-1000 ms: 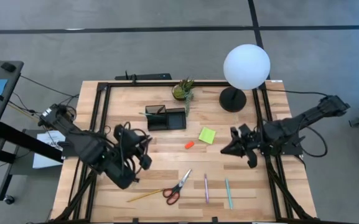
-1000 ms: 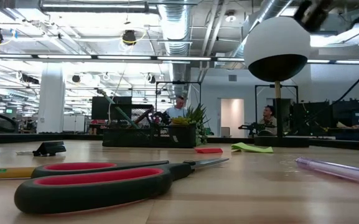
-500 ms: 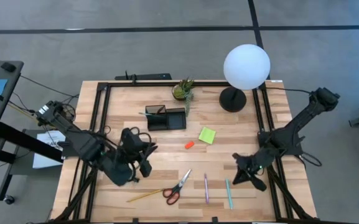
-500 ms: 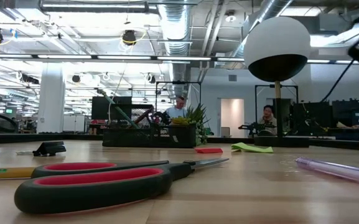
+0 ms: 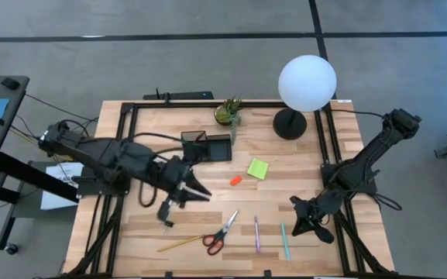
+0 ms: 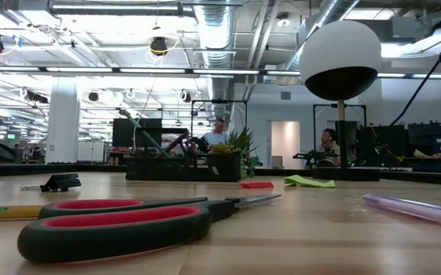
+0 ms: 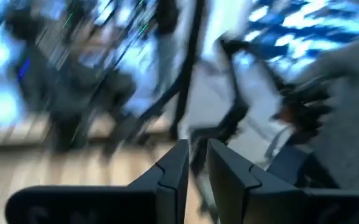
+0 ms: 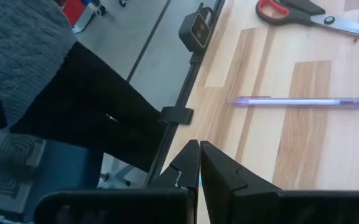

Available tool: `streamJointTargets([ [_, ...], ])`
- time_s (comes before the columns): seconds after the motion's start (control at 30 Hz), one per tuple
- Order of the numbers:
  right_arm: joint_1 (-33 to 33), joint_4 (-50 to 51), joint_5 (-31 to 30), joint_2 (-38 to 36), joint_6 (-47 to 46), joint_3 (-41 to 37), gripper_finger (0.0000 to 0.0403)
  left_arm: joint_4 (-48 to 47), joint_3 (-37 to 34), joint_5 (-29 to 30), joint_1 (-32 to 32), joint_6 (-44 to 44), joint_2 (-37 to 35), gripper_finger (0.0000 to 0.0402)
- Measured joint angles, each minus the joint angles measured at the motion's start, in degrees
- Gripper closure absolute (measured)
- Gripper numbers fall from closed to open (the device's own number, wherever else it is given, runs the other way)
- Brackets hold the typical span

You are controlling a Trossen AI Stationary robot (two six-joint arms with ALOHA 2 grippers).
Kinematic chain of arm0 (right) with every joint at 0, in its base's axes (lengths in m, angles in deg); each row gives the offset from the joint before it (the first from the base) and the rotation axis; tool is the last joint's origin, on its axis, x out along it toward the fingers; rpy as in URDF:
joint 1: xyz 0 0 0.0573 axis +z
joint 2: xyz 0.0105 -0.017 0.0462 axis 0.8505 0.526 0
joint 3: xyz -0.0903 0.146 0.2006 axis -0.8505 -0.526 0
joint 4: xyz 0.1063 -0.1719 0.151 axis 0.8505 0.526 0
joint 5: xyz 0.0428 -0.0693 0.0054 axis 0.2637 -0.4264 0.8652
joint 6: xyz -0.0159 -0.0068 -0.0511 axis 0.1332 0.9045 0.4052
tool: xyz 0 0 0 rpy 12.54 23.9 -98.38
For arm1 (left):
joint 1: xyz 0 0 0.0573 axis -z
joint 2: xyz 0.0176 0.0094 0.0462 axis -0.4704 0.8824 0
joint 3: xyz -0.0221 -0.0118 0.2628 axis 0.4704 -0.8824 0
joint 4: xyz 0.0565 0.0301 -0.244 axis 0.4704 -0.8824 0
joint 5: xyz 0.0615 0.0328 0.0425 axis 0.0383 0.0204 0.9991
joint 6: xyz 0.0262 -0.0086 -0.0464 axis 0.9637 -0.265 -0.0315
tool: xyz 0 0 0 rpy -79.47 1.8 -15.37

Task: Pick and place office supplies into organizer
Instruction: Put the yellow pencil into the black desk organizer

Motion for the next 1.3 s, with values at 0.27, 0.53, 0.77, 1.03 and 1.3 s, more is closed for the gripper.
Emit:
streamJointTargets([
  [0.27,-1.0,1.2,0.0,-0.1,0.3,0.0,0.0395,-7.5,-13.1,8.6,7.1,-29.1,4.5,0.0349],
  [0.53,-3.5,1.7,0.0,-0.1,2.6,0.0,0.0395,0.8,-21.9,16.5,16.8,-46.6,10.1,0.0349],
  [0.77,-8.5,2.1,0.0,0.0,4.6,0.0,0.0395,-11.5,-22.0,8.9,17.5,-50.2,17.9,0.0349],
  [1.03,-11.1,2.2,0.0,0.0,4.3,0.0,0.0395,-10.5,-21.5,6.7,17.5,-47.6,25.2,0.0349],
  [1.3,-13.4,2.2,0.0,0.0,4.3,0.0,0.0395,-9.4,-21.4,6.0,17.1,-45.3,25.3,0.0341],
])
